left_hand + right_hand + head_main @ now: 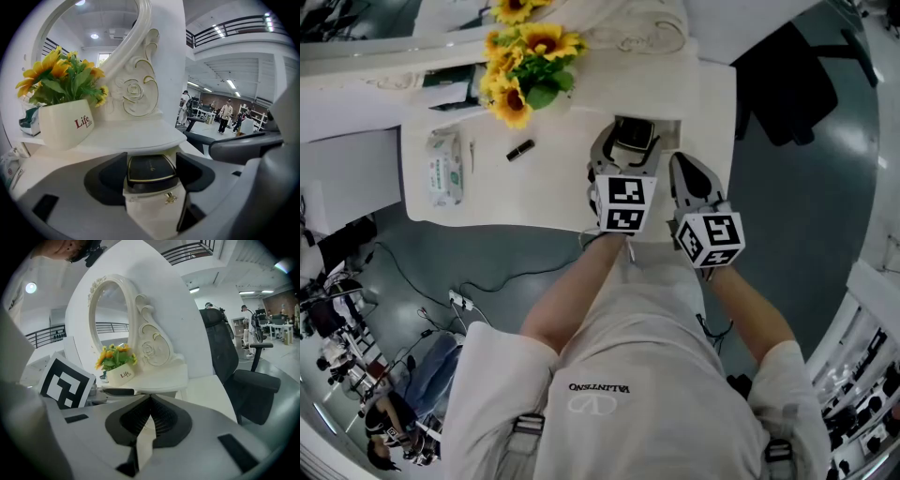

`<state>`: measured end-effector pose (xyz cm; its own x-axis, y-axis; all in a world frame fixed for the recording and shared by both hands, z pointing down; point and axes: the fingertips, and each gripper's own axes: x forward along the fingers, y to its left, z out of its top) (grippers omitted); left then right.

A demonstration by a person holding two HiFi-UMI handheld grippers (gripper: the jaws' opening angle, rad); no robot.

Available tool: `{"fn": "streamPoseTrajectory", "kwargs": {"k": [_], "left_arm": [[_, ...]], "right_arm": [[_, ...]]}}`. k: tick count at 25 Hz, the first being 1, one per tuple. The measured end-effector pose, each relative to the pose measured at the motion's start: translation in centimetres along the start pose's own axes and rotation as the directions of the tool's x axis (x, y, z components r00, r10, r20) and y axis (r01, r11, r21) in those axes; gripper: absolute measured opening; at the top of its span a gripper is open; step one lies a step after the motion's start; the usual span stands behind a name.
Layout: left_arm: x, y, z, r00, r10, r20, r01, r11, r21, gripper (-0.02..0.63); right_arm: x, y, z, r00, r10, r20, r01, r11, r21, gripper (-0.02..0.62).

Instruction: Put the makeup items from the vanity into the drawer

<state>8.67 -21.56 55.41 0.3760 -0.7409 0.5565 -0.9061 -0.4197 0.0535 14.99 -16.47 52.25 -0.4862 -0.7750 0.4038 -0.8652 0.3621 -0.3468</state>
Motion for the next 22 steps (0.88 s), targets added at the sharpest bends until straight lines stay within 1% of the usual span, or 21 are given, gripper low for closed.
{"fn": "streamPoseTrajectory", "kwargs": {"k": [13,17,20,22], "left_arm": [[0.4,0.5,-0.5,1.000,0.001,0.013,-0.001,1.000,-0.017,0.322],[-0.6,0.5,0.8,0.997,0.001,0.082,0.000,1.000,-0.016,0.322],[-2.6,0.4,1.9,0.991,-0.015,0.133,0.013,1.000,0.020,0.321],[-4.5,0.5,2.5,0.986,-0.038,0.165,0.030,0.998,0.050,0.304]], "right_arm": [[-0.6,0.1,-0.1,1.000,0.009,0.002,-0.009,1.000,-0.014,0.009],[-1.0,0.0,0.2,1.000,0.011,0.008,-0.011,1.000,-0.020,0.009],[-1.7,0.3,0.6,1.000,0.015,0.014,-0.015,0.999,-0.035,0.009],[-2.3,0.5,1.2,1.000,0.016,0.024,-0.015,0.999,-0.049,0.009]]}}
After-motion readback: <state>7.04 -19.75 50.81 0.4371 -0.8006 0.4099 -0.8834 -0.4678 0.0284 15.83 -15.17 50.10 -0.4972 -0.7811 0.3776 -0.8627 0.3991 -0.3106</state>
